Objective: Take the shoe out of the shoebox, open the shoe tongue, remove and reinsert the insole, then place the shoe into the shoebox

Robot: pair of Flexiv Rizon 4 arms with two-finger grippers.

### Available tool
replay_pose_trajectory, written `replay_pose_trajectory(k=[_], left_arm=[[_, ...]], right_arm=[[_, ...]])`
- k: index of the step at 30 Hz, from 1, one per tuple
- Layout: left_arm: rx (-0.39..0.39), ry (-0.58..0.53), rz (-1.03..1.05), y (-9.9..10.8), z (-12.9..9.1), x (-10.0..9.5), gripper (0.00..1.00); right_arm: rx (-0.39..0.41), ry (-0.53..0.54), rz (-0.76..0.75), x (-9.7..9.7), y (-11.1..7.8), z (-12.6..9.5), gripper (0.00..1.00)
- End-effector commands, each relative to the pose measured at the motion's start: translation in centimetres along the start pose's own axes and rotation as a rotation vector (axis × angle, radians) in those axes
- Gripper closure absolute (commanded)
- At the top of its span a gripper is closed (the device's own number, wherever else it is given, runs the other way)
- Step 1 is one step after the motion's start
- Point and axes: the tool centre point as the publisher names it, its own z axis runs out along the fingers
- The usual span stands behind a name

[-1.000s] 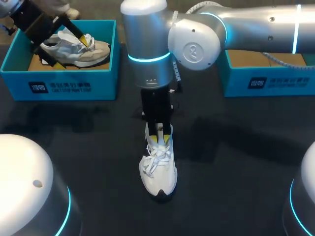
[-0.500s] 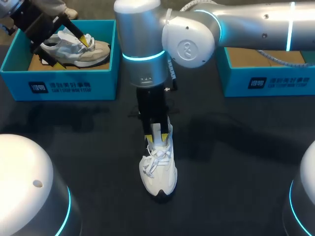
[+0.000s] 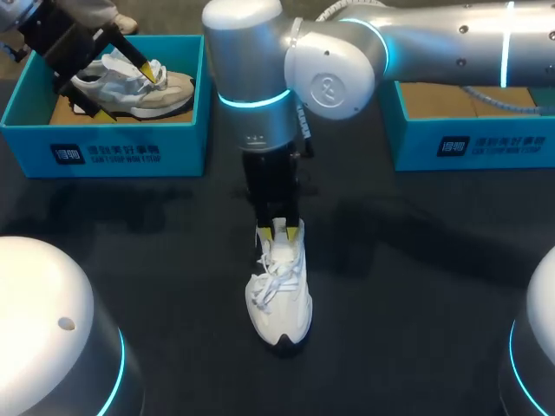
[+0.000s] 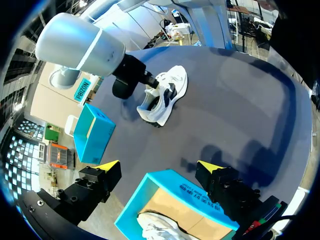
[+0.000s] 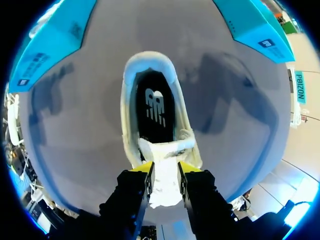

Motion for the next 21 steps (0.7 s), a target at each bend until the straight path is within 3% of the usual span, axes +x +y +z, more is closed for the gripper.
replay_pose_trajectory(k=[1, 10, 21], left_arm=[[-0.001, 0.004, 0.0, 0.0, -0.1, 0.0, 0.0], [-0.001, 0.004, 0.0, 0.0, -0.1, 0.0, 0.0], [-0.001, 0.004, 0.0, 0.0, -0.1, 0.0, 0.0]], right_arm=[[-0.025, -0.002, -0.006, -0.4, -0.5, -1.0, 0.67], [0.016, 0.021, -0.035, 0.3, 0.7, 0.9, 0.67], [-0.077, 0.062, -0.082, 0.1, 1.1, -2.1, 0.64]])
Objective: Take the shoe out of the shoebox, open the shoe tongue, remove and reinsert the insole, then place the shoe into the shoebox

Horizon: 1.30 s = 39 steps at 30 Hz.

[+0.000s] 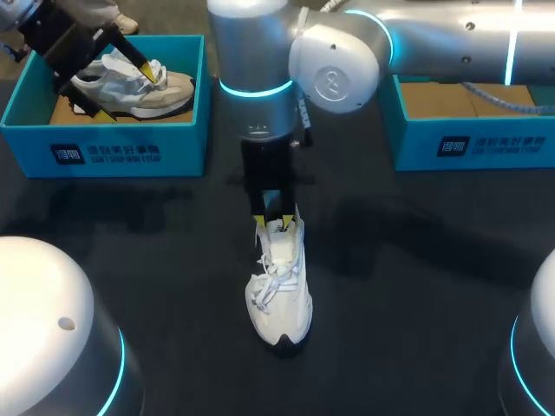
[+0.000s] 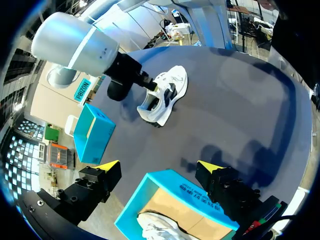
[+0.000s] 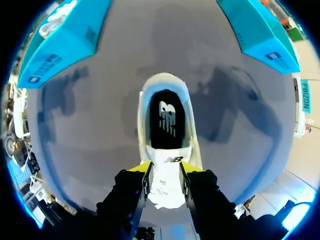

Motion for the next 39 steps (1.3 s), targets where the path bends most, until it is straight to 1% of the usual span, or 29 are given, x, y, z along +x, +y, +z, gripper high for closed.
replay_pose_trajectory(k=[1, 6, 9, 10, 13, 15, 16, 19, 20, 22, 24, 25, 26, 27, 28, 39], left_arm=[[-0.001, 0.004, 0.0, 0.0, -0.1, 0.0, 0.0], [-0.001, 0.004, 0.0, 0.0, -0.1, 0.0, 0.0], [-0.001, 0.004, 0.0, 0.0, -0.1, 0.0, 0.0], [-0.001, 0.004, 0.0, 0.0, -0.1, 0.0, 0.0], [-0.001, 0.004, 0.0, 0.0, -0.1, 0.0, 0.0], [-0.001, 0.004, 0.0, 0.0, -0.1, 0.0, 0.0], [-0.001, 0.004, 0.0, 0.0, -0.1, 0.0, 0.0], [-0.001, 0.004, 0.0, 0.0, -0.1, 0.0, 0.0], [-0.001, 0.004, 0.0, 0.0, -0.1, 0.0, 0.0], [-0.001, 0.004, 0.0, 0.0, -0.1, 0.0, 0.0], [-0.001, 0.004, 0.0, 0.0, -0.1, 0.0, 0.0], [-0.001, 0.004, 0.0, 0.0, -0.1, 0.0, 0.0], [-0.001, 0.004, 0.0, 0.0, -0.1, 0.0, 0.0], [-0.001, 0.004, 0.0, 0.0, -0.1, 0.0, 0.0], [-0.001, 0.004, 0.0, 0.0, -0.1, 0.0, 0.0], [-0.001, 0.004, 0.0, 0.0, -0.1, 0.0, 0.0]], right_arm=[[-0.028, 0.004, -0.028, -0.6, -0.3, -0.7, 0.64], [-0.049, 0.011, -0.086, -0.2, -0.1, -0.9, 0.64], [-0.089, -0.005, -0.191, 0.1, -0.1, -1.0, 0.63], [-0.103, -0.014, -0.233, 0.2, 0.0, -1.0, 0.64], [-0.144, -0.02, -0.358, 0.5, 0.2, -1.0, 0.62], [-0.166, -0.032, -0.45, 0.7, 0.4, -1.1, 0.64], [-0.179, -0.037, -0.496, 0.8, 0.5, -1.2, 0.64], [-0.231, -0.085, -0.643, 1.1, 0.5, -1.7, 0.61], [-0.247, -0.113, -0.692, 1.3, 0.4, -1.9, 0.63], [-0.282, -0.15, -0.812, 1.5, 0.3, -2.2, 0.6], [-0.305, -0.165, -0.889, 1.5, 0.4, -2.3, 0.59], [-0.304, -0.168, -0.906, 1.4, 0.4, -2.3, 0.58], [-0.29, -0.173, -0.909, 1.3, 0.5, -2.2, 0.54], [-0.29, -0.173, -0.909, 1.3, 0.5, -2.2, 0.06], [-0.29, -0.173, -0.909, 1.3, 0.5, -2.2, 0.0], [-0.29, -0.173, -0.909, 1.3, 0.5, -2.2, 0.0]])
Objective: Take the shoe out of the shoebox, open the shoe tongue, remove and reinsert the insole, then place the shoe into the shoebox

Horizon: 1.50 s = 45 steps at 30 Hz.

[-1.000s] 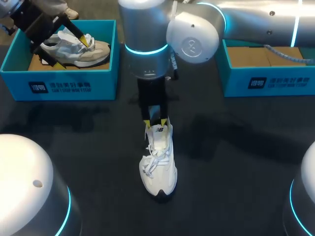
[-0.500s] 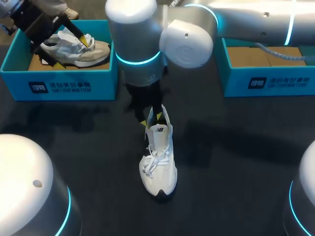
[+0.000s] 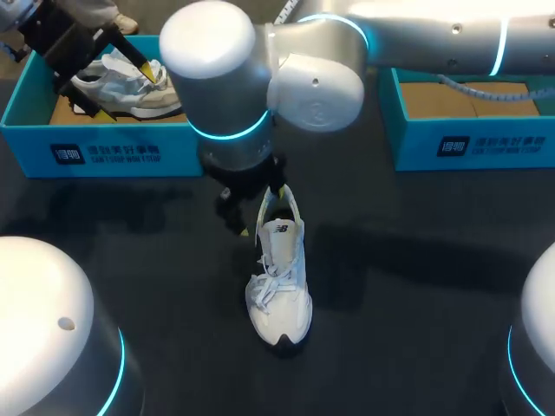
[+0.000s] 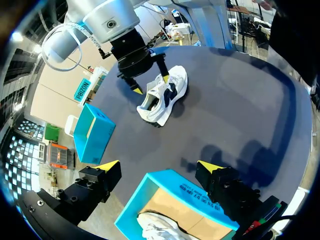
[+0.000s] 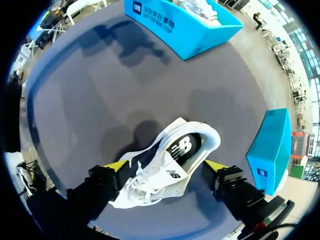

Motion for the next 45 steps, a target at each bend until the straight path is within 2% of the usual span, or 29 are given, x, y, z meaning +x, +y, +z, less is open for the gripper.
replay_pose_trajectory(k=[1, 3, 5, 9, 14, 22, 26, 32, 39, 45], left_arm=[[-0.001, 0.004, 0.0, 0.0, -0.1, 0.0, 0.0], [-0.001, 0.004, 0.0, 0.0, -0.1, 0.0, 0.0], [-0.001, 0.004, 0.0, 0.0, -0.1, 0.0, 0.0], [-0.001, 0.004, 0.0, 0.0, -0.1, 0.0, 0.0], [-0.001, 0.004, 0.0, 0.0, -0.1, 0.0, 0.0], [-0.001, 0.004, 0.0, 0.0, -0.1, 0.0, 0.0], [-0.001, 0.004, 0.0, 0.0, -0.1, 0.0, 0.0], [-0.001, 0.004, 0.0, 0.0, -0.1, 0.0, 0.0], [-0.001, 0.004, 0.0, 0.0, -0.1, 0.0, 0.0], [-0.001, 0.004, 0.0, 0.0, -0.1, 0.0, 0.0]], right_arm=[[0.0, -0.001, 0.0, 0.0, 0.0, 0.0, 0.0], [0.001, -0.011, -0.054, -0.3, 0.1, 0.0, 0.0], [-0.048, -0.026, -0.129, -1.0, 0.2, 0.0, 0.0], [-0.097, -0.036, -0.257, -2.0, 0.2, -0.1, 0.0], [-0.079, -0.052, -0.422, -3.0, 0.4, 0.0, 0.0], [-0.059, -0.073, -0.479, -4.5, 1.0, 0.5, 0.0], [-0.063, -0.121, -0.57, -5.0, 2.3, 1.6, 0.0], [-0.041, -0.101, -0.637, -6.8, 3.5, 2.9, 0.0], [-0.051, -0.073, -0.651, -8.8, 3.7, 4.1, 0.0], [-0.058, -0.067, -0.733, -9.0, 3.7, 5.6, 0.0]])
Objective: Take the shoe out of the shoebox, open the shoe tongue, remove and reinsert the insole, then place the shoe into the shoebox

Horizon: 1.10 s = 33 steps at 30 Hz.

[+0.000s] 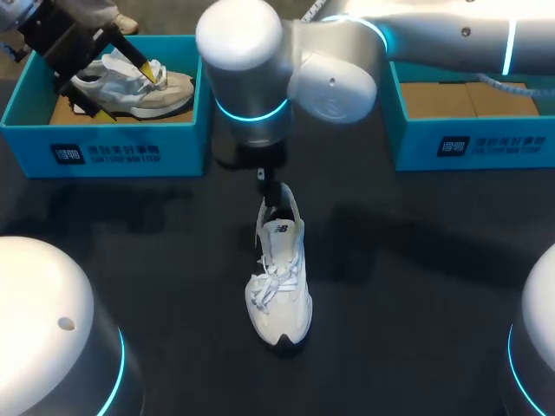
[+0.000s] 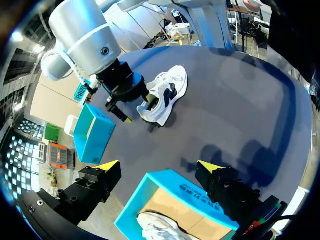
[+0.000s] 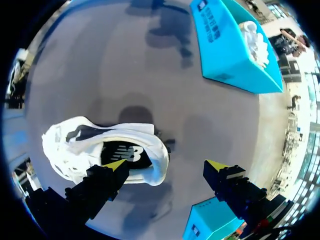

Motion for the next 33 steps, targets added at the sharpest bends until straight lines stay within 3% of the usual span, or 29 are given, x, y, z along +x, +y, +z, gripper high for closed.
replay_pose_trajectory(k=[1, 15, 33], left_arm=[[-0.001, 0.004, 0.0, 0.0, -0.1, 0.0, 0.0], [-0.001, 0.004, 0.0, 0.0, -0.1, 0.0, 0.0], [-0.001, 0.004, 0.0, 0.0, -0.1, 0.0, 0.0]], right_arm=[[-0.009, 0.008, -0.021, 0.2, -0.5, 1.4, 0.0], [0.001, 0.072, -0.05, 0.2, 0.1, 4.5, 0.0], [0.004, 0.12, -0.057, 0.5, 0.0, 6.2, 0.0]])
